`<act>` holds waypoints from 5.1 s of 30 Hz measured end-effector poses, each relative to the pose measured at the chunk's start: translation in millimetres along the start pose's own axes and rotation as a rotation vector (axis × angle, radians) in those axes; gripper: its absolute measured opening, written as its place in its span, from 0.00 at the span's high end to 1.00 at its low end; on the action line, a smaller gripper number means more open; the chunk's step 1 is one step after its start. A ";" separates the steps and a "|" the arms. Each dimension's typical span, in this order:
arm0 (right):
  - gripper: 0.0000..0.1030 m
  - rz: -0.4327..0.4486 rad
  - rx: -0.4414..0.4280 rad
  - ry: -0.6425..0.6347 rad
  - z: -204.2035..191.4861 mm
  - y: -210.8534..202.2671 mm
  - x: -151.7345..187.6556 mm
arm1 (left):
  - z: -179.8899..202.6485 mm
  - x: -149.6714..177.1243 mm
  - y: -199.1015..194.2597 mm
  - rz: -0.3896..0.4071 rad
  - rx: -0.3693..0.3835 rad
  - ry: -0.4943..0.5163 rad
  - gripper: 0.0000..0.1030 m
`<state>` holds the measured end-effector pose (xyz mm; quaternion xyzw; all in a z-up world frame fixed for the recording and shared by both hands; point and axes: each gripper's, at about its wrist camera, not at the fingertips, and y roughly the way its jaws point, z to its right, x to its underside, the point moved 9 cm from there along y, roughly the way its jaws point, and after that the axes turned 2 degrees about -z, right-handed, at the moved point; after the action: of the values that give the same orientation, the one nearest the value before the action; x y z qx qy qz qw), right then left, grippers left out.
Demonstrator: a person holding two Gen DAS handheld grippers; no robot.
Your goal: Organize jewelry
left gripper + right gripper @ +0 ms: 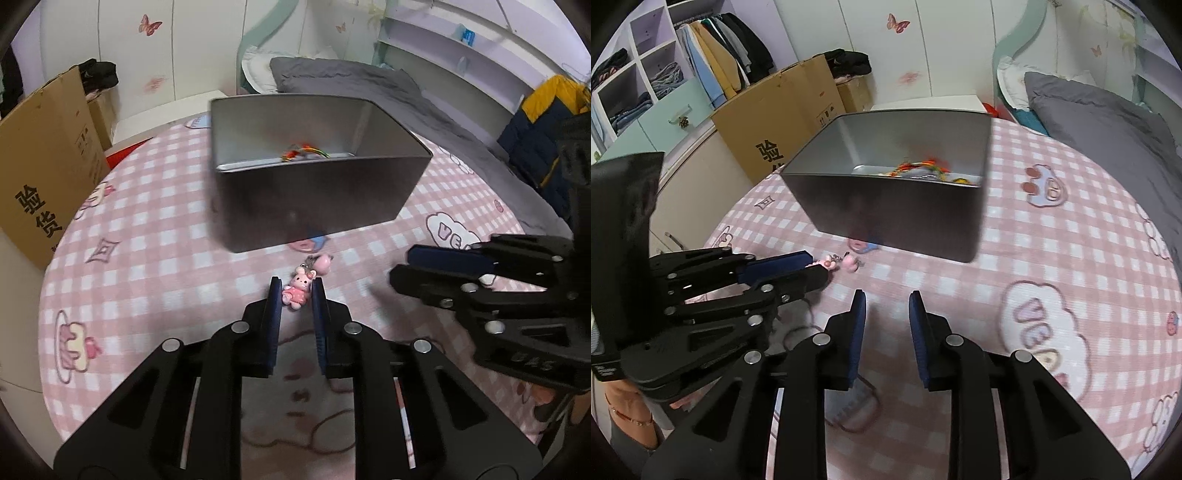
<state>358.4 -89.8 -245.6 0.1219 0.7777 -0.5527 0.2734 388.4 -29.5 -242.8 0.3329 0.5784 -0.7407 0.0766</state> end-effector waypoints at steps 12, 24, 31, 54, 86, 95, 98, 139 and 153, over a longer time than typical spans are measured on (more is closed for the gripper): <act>0.74 -0.005 0.009 -0.054 -33.3 21.8 -11.7 | -18.9 11.9 -15.4 -0.010 0.037 -0.003 0.84; 0.73 -0.010 -0.035 -0.039 -42.9 19.3 -12.3 | -25.1 33.8 -16.2 -0.028 0.059 0.008 0.84; 0.73 -0.032 -0.081 -0.027 -58.2 25.9 -12.8 | -15.6 39.6 -20.1 -0.017 0.042 0.063 0.47; 0.90 0.070 -0.075 -0.079 -55.8 -17.0 -40.9 | -13.1 1.9 -42.9 0.066 0.085 0.023 0.60; 0.89 0.146 -0.002 0.029 23.8 -22.2 -92.6 | -39.8 -75.3 1.4 0.031 -0.042 -0.104 0.82; 0.88 0.157 -0.005 0.034 23.6 -24.8 -94.9 | -39.7 -75.2 3.8 0.028 -0.057 -0.096 0.83; 0.88 0.162 -0.009 0.036 23.1 -27.2 -96.0 | -39.4 -75.2 3.7 0.029 -0.062 -0.093 0.84; 0.19 0.532 0.195 -0.063 -38.2 -222.9 21.2 | 52.9 21.1 -240.0 0.463 -0.304 -0.076 0.13; 0.12 0.687 0.243 -0.120 -72.3 -295.5 80.6 | 93.3 76.1 -322.6 0.620 -0.383 -0.062 0.08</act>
<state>125.9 -138.1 -39.0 0.3745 0.6028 -0.5232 0.4718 131.4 9.3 -16.8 0.4493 0.5756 -0.5704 0.3761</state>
